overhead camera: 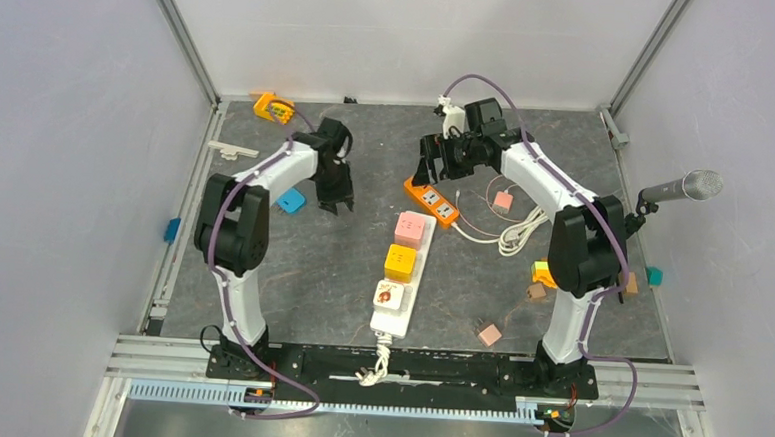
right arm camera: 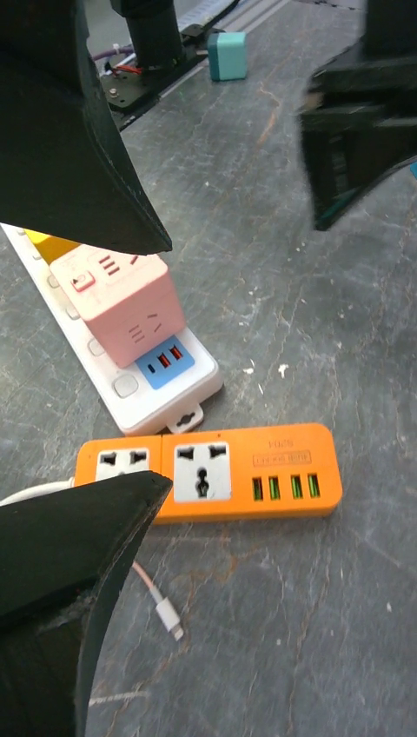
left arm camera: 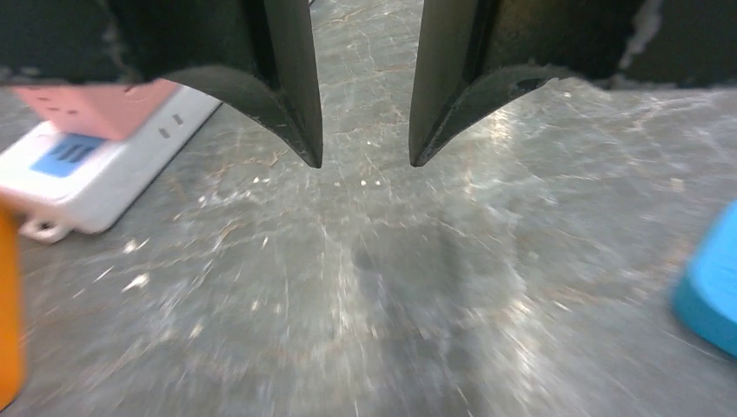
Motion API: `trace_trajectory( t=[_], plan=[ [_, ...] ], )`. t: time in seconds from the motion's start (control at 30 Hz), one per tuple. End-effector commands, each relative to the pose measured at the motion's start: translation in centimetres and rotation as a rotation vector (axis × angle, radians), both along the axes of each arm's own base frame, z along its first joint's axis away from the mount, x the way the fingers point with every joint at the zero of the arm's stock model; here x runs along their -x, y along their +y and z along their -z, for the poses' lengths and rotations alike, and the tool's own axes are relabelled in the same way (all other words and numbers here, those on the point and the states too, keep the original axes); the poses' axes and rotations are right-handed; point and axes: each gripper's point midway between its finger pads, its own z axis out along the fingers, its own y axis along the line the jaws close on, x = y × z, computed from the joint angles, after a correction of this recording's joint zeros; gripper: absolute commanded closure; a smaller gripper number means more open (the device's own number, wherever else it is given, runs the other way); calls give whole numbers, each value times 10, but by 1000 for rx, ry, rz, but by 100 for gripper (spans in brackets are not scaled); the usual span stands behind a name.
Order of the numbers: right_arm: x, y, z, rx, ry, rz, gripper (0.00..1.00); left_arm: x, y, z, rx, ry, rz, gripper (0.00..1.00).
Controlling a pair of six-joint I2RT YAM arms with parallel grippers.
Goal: Insert the plug
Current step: Move the plug to the center of the board.
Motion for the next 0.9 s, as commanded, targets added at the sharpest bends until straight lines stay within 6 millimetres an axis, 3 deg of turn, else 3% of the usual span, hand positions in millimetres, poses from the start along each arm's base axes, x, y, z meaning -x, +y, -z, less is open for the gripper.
trace_trajectory(
  t=[0.0, 0.17, 0.23, 0.43, 0.67, 0.87],
  plan=[
    [12, 17, -26, -67, -55, -61, 2, -63, 25, -66, 110, -215, -122, 54],
    [21, 15, -20, -61, -52, -70, 2, -88, 79, -64, 31, -204, -255, 62],
    [23, 15, -17, -58, -47, -73, 2, -92, 97, -57, -1, -188, -285, 68],
    [26, 13, -13, -47, -37, -79, 2, -94, 144, -26, -142, -133, -323, 72],
    [24, 14, -14, -42, -41, -86, 2, -90, 166, 8, -267, -29, -329, 82],
    [23, 14, -14, -42, -40, -91, 2, -103, 169, -6, -258, -85, -319, 83]
  ],
)
